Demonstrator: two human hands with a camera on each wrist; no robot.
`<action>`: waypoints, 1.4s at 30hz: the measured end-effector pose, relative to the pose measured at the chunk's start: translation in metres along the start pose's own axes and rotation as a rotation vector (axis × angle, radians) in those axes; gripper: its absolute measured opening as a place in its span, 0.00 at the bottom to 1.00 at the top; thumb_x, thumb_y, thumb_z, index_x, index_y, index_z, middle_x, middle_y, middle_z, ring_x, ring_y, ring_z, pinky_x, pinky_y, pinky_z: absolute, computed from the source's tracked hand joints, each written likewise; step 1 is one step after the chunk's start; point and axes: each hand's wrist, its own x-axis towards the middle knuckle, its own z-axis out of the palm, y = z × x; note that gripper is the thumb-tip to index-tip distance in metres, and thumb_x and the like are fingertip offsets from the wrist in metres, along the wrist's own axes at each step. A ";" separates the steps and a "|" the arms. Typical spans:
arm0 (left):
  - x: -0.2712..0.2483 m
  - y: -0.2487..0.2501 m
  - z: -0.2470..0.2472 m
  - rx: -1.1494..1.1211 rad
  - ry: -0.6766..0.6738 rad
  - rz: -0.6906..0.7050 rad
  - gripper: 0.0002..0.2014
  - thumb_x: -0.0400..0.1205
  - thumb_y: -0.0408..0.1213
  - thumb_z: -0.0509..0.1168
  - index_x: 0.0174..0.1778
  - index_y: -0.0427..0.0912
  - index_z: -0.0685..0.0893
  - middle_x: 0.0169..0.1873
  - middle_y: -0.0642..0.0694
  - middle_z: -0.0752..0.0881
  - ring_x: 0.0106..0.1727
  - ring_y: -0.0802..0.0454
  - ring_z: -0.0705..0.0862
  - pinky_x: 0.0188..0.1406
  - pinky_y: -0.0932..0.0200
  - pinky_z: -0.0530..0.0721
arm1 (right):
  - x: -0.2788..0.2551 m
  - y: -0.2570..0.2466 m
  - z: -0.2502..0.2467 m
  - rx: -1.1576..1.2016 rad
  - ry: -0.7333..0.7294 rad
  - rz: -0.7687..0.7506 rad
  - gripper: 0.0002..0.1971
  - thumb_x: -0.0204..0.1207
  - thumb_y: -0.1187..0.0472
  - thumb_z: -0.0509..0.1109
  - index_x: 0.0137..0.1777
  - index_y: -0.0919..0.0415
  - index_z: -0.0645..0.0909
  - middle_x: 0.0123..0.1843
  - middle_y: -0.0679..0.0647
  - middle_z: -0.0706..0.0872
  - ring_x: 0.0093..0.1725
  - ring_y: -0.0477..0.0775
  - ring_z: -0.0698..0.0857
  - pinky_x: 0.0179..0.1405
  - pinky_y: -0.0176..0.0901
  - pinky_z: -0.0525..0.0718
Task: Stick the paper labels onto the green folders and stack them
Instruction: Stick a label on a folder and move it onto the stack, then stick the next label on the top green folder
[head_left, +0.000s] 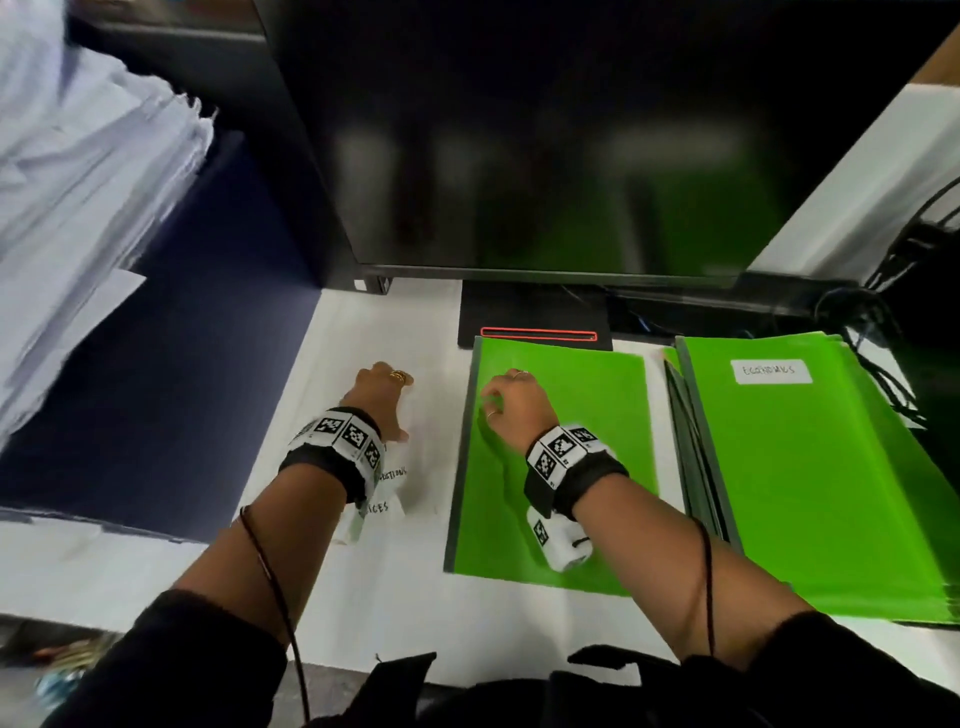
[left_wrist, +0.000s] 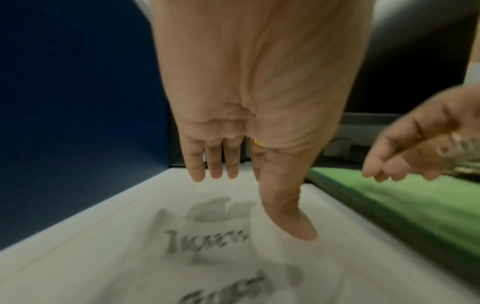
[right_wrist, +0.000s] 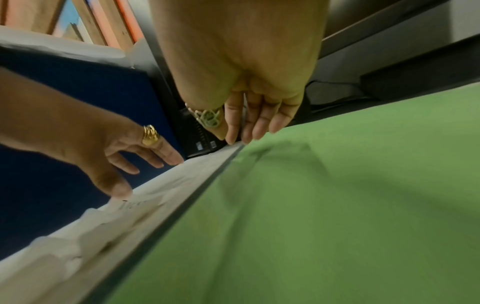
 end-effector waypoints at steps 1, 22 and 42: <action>-0.001 -0.012 0.002 0.001 -0.020 -0.022 0.47 0.65 0.44 0.81 0.78 0.48 0.64 0.75 0.45 0.63 0.76 0.45 0.64 0.73 0.47 0.73 | 0.005 -0.012 0.006 0.019 -0.007 -0.003 0.10 0.74 0.64 0.66 0.52 0.60 0.86 0.55 0.60 0.85 0.60 0.61 0.80 0.62 0.50 0.79; -0.002 -0.058 0.018 -0.129 0.023 0.066 0.37 0.58 0.46 0.83 0.61 0.46 0.76 0.79 0.53 0.57 0.71 0.51 0.72 0.63 0.56 0.77 | 0.047 -0.080 0.066 -0.146 -0.156 0.105 0.13 0.73 0.59 0.70 0.58 0.50 0.80 0.62 0.51 0.80 0.66 0.55 0.76 0.65 0.55 0.65; 0.009 -0.045 -0.002 -0.036 -0.041 0.026 0.50 0.58 0.51 0.82 0.75 0.46 0.67 0.70 0.50 0.66 0.73 0.50 0.69 0.81 0.40 0.53 | 0.067 -0.062 0.045 0.281 -0.022 0.062 0.06 0.75 0.66 0.70 0.50 0.66 0.83 0.34 0.54 0.82 0.40 0.53 0.78 0.31 0.34 0.71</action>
